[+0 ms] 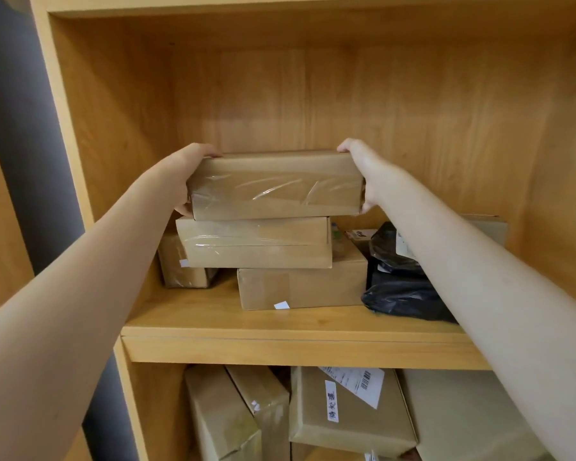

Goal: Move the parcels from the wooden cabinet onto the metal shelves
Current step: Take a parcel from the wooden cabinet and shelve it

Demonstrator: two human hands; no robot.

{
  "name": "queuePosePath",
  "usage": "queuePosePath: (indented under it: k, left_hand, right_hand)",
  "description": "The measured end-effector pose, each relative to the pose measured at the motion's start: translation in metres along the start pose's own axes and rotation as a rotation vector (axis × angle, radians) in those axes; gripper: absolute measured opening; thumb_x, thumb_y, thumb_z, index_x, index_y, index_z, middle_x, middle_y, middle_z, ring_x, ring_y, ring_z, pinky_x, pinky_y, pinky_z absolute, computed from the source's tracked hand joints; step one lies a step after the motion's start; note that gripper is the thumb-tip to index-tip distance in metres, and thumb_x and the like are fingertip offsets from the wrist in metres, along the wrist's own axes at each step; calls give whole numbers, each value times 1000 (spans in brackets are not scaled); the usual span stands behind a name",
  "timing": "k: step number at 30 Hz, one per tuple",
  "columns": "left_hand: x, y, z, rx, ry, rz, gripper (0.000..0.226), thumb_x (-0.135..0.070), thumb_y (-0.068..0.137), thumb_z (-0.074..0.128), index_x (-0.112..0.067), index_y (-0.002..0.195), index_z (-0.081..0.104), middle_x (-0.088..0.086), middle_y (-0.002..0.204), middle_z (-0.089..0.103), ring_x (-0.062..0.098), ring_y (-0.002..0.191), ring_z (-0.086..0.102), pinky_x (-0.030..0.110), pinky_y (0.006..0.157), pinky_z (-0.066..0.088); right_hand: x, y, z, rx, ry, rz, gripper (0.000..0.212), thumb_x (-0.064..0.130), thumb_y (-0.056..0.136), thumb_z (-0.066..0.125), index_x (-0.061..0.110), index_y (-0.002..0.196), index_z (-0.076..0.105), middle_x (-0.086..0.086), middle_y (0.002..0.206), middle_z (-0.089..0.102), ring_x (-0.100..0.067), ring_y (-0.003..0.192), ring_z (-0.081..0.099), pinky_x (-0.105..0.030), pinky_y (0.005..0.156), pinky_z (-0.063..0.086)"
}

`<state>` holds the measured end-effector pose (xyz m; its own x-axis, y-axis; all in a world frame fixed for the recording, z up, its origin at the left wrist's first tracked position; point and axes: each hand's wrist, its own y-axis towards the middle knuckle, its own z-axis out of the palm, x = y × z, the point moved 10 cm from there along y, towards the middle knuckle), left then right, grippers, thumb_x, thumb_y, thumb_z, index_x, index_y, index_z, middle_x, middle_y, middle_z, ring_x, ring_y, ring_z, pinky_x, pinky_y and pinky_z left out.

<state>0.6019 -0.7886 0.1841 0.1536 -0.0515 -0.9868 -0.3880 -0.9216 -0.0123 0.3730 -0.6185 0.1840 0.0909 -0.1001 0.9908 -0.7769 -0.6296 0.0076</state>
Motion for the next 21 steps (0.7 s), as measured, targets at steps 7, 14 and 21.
queuePosePath:
  k: [7, 14, 21]
  left_hand:
    - [2, -13, -8, -8, -48, 20, 41, -36, 81, 66, -17, 110, 45, 7, 90, 50, 22, 77, 52, 38, 55, 43]
    - [2, -35, -18, -6, -76, 63, 51, -38, 79, 69, -18, 120, 44, 6, 97, 52, 23, 81, 53, 37, 53, 42]
    - [14, -81, -24, -22, -107, 95, 50, -37, 81, 68, -18, 118, 41, 4, 91, 51, 21, 76, 53, 36, 51, 43]
  right_hand:
    - [3, -8, 4, -38, 78, -70, 28, 38, 90, 47, 18, 109, 41, -3, 118, 42, -27, 128, 42, -41, 101, 33]
    - [-4, -33, -9, -87, 115, -76, 29, 39, 88, 49, 21, 109, 40, -3, 119, 46, -29, 129, 43, -49, 107, 33]
    - [-15, -71, -22, -86, 124, -108, 37, 42, 84, 52, 20, 114, 45, -6, 137, 50, -27, 122, 49, -48, 105, 37]
